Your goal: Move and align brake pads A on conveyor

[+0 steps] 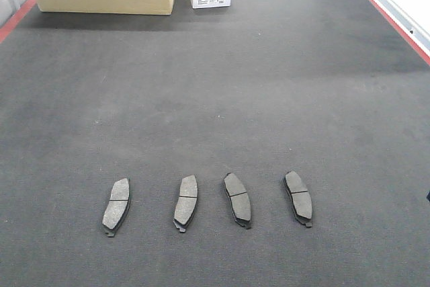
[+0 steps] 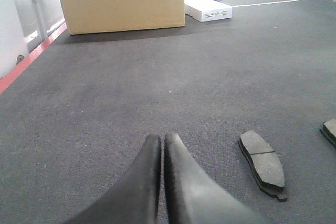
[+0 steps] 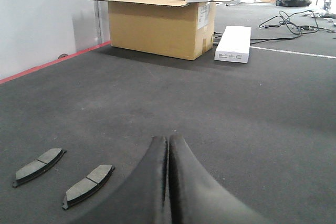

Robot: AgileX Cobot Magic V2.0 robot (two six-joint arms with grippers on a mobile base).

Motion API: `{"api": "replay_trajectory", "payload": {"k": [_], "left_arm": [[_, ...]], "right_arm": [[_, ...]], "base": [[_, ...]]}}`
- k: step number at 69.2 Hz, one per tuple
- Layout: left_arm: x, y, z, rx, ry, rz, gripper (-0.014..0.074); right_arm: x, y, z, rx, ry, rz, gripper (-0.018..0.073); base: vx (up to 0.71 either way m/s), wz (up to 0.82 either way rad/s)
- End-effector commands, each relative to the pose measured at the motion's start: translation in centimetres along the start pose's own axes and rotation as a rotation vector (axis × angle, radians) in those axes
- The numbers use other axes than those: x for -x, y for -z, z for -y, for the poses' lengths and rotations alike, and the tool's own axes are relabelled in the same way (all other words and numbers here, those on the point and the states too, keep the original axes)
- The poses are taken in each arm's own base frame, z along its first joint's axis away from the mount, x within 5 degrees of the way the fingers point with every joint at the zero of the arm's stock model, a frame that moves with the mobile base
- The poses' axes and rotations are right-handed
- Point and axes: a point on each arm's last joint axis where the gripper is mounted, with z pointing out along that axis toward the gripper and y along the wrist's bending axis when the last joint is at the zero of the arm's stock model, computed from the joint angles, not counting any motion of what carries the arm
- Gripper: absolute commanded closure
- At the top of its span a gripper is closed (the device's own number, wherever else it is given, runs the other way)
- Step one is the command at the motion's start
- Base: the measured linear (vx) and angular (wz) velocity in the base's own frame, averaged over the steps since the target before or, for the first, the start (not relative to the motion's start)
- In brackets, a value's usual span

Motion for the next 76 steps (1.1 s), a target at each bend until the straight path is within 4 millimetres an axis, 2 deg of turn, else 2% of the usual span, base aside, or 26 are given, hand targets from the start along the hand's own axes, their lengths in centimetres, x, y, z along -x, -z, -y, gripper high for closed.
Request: {"api": "replay_trajectory", "payload": {"k": [1,56,64,76], "left_arm": [[1.1,0.2,0.0,0.0,0.018,0.097,0.06],[1.1,0.2,0.0,0.0,0.018,0.097,0.06],[1.1,0.2,0.0,0.0,0.018,0.097,0.06],[1.1,0.2,0.0,0.0,0.018,0.097,0.06]], "right_arm": [[1.4,0.1,-0.1,0.009,0.019,0.087,0.0569],[1.3,0.1,0.0,-0.005,0.002,0.081,0.0569],[0.0,0.1,0.4,-0.074,0.015,0.098,0.0569],[-3.2,0.7,1.1,-0.237,0.016,0.197,0.0569]], "base": [[0.0,0.0],[0.0,0.0],[0.0,0.0],[0.0,0.0]]}}
